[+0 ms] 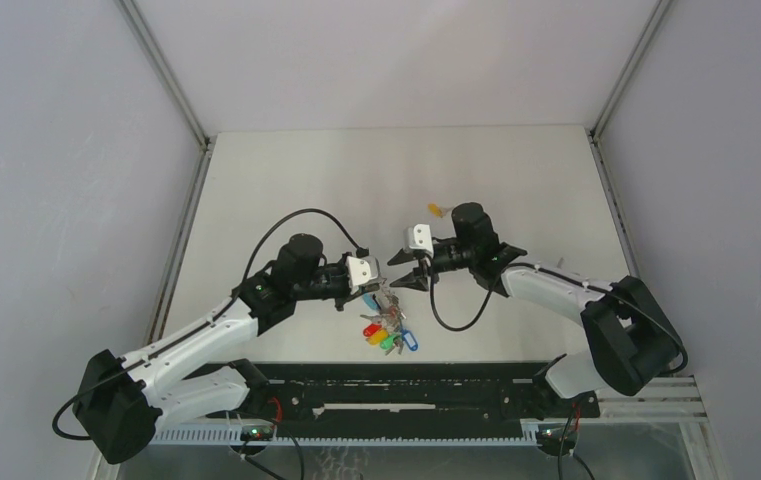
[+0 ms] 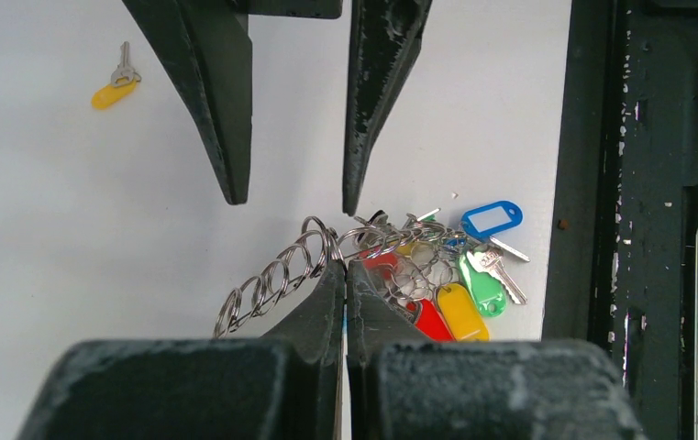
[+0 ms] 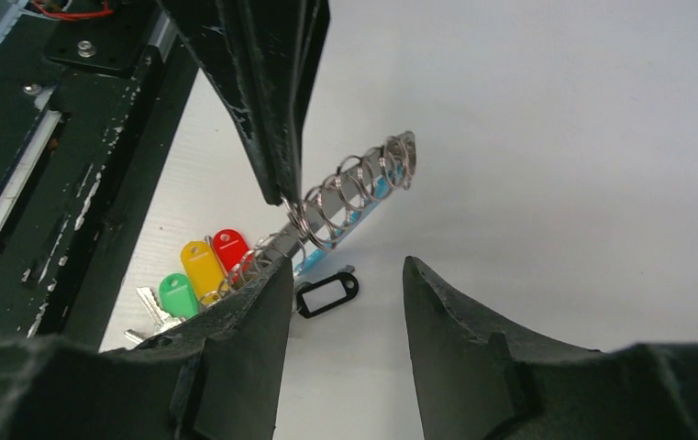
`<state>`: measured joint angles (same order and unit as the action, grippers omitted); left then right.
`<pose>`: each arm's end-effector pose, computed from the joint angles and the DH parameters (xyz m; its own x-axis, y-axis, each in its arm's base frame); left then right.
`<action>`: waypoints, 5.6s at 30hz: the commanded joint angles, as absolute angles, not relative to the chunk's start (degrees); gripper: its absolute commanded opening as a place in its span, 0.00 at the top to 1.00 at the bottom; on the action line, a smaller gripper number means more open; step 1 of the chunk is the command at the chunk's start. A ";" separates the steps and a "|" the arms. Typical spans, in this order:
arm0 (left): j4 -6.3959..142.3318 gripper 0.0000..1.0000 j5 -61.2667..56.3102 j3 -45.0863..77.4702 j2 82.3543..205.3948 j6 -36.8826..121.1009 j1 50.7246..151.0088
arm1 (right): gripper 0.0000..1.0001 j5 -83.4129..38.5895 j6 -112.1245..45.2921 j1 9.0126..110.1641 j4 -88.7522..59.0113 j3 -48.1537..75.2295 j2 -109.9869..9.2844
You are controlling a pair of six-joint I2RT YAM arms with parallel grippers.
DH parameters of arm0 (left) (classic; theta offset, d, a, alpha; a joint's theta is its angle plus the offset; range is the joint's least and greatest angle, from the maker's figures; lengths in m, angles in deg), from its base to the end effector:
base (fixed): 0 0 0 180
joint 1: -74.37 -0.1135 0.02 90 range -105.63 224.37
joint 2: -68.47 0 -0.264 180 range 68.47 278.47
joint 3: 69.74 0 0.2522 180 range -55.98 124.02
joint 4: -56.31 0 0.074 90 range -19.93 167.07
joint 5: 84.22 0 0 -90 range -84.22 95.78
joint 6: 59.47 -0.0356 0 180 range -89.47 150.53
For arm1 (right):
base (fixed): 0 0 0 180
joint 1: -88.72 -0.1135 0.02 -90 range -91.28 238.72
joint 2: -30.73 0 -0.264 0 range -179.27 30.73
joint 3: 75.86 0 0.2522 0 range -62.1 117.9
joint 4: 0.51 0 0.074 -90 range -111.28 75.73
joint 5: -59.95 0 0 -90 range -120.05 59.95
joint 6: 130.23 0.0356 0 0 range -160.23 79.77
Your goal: Put the keys on the keyring
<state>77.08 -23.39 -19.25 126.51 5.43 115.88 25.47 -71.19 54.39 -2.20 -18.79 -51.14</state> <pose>0.1553 -0.1606 0.2545 0.0601 0.4415 -0.8953 0.9657 0.2012 0.1640 0.2278 0.1911 0.2271 0.1618 -0.2422 -0.9566 -0.9857 -0.0853 -0.1451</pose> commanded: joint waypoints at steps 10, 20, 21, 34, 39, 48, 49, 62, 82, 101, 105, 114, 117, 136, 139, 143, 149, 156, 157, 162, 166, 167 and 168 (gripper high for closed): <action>73.88 1.00 -28.07 -18.46 124.65 3.76 116.03 | 0.74 27.59 -69.15 53.27 2.82 -15.47 -53.53; 74.64 1.00 -27.81 -18.27 124.69 3.28 116.10 | 0.93 26.66 -58.62 56.91 -2.08 -9.83 -57.87; 74.60 1.00 -27.45 -18.35 124.62 3.28 116.09 | 0.92 25.09 -58.58 57.11 -4.41 -8.89 -58.20; 75.16 1.00 -23.05 -17.14 125.60 5.08 116.11 | 0.74 28.17 -73.01 56.82 -5.90 -18.23 -46.07; 75.18 1.00 -23.13 -16.95 125.40 5.21 116.04 | 0.80 28.40 -75.47 53.62 -6.62 -18.24 -45.37; 74.47 1.00 -22.80 -17.13 124.54 5.68 116.08 | 0.91 30.55 -76.82 51.33 -11.04 -16.49 -46.82; 74.47 1.00 -23.11 -17.13 124.51 5.66 116.08 | 0.91 30.27 -76.61 51.21 -10.68 -16.48 -46.99; 74.47 1.00 -26.65 -17.31 124.32 5.02 116.08 | 0.79 28.35 -72.90 51.27 -3.87 -16.43 -49.59; 74.04 1.00 -26.41 -16.52 125.41 5.47 116.11 | 0.82 30.75 -75.28 49.72 -6.76 -14.04 -50.31; 73.51 1.00 -26.00 -17.04 124.45 5.65 116.16 | 0.93 26.34 -78.61 48.77 -13.41 -11.90 -51.62; 72.34 1.00 -25.35 -17.73 124.34 5.98 116.09 | 1.00 26.32 -78.19 48.81 -13.79 -11.19 -51.90; 56.60 0.63 -23.49 -27.23 119.70 12.65 112.30 | 1.00 34.21 -68.54 52.30 -2.90 -12.42 -50.60; 51.86 0.52 -24.93 -28.20 120.16 17.17 109.71 | 1.00 35.02 -69.54 51.96 -3.18 -12.37 -50.10; 52.30 0.34 -20.32 -26.42 121.04 18.67 109.36 | 1.00 43.33 -86.84 54.98 -27.10 0.07 -56.74; 52.40 0.33 -20.93 -26.39 121.38 17.91 109.35 | 1.00 42.48 -86.55 54.79 -26.74 0.13 -56.73; 51.75 0.32 -19.75 -25.88 122.42 17.96 109.35 | 1.00 42.22 -89.77 54.15 -31.77 1.98 -57.29; 51.28 0.32 -18.47 -24.23 124.08 19.85 109.39 | 1.00 41.18 -99.05 52.38 -46.83 8.99 -60.88; 48.49 0.32 -14.70 -23.69 127.15 24.60 109.64 | 1.00 37.42 -97.98 50.57 -46.62 10.49 -60.76; 48.52 0.32 -12.00 -23.59 127.31 25.65 109.54 | 1.00 37.35 -97.91 50.61 -46.79 10.50 -60.46; 50.82 0.32 1.95 -22.40 127.49 30.46 109.16 | 1.00 37.94 -95.40 52.08 -45.63 9.57 -58.05; 51.25 0.32 6.51 -22.82 126.76 33.08 108.00 | 1.00 33.25 -83.85 53.18 -32.75 3.47 -54.36; 49.79 0.32 4.94 -24.16 125.95 32.96 107.36 | 1.00 32.10 -80.93 53.71 -28.14 1.29 -53.06; 48.09 0.32 3.10 -25.77 125.03 32.39 107.26 | 1.00 31.58 -79.12 54.02 -26.69 0.75 -52.81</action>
